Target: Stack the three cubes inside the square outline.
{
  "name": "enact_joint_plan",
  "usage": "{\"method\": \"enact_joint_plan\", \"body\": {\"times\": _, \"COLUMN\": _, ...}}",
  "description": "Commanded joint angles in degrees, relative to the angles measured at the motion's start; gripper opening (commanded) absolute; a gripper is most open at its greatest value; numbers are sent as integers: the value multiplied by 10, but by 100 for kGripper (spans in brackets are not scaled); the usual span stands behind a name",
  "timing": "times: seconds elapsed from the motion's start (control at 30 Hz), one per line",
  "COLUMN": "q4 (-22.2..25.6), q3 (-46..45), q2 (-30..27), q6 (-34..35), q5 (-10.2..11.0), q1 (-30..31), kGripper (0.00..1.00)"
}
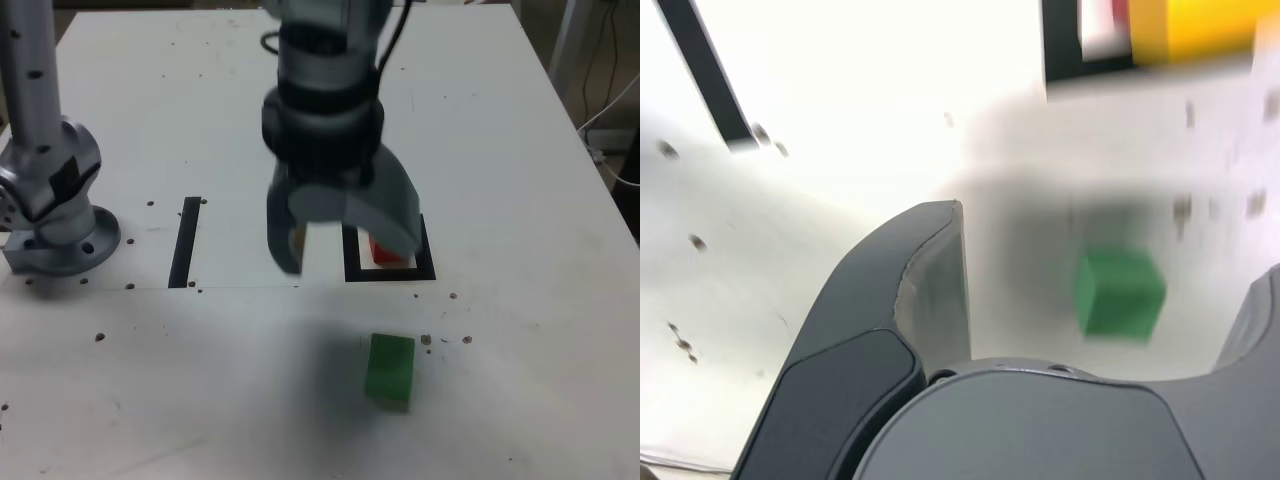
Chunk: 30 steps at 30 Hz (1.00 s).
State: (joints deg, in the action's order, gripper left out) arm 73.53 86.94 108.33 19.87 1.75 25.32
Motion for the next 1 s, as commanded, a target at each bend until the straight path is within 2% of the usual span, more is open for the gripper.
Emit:
{"method": "enact_joint_plan", "body": {"times": 0.0, "q4": 1, "q3": 19, "q2": 22, "q6": 12, "q5": -5, "q1": 20, "kGripper": 96}}
{"method": "enact_joint_plan", "body": {"times": 0.2, "q4": -2, "q3": 68, "q2": 74, "q6": 57, "q5": -20, "q1": 61, "kGripper": 95}}
{"method": "enact_joint_plan", "body": {"times": 0.47, "q4": -18, "q3": 78, "q2": 124, "q6": 79, "q5": -42, "q1": 68, "kGripper": 93}}
{"method": "enact_joint_plan", "body": {"times": 0.97, "q4": -47, "q3": 63, "q2": 167, "q6": 80, "q5": -35, "q1": 47, "kGripper": 83}}
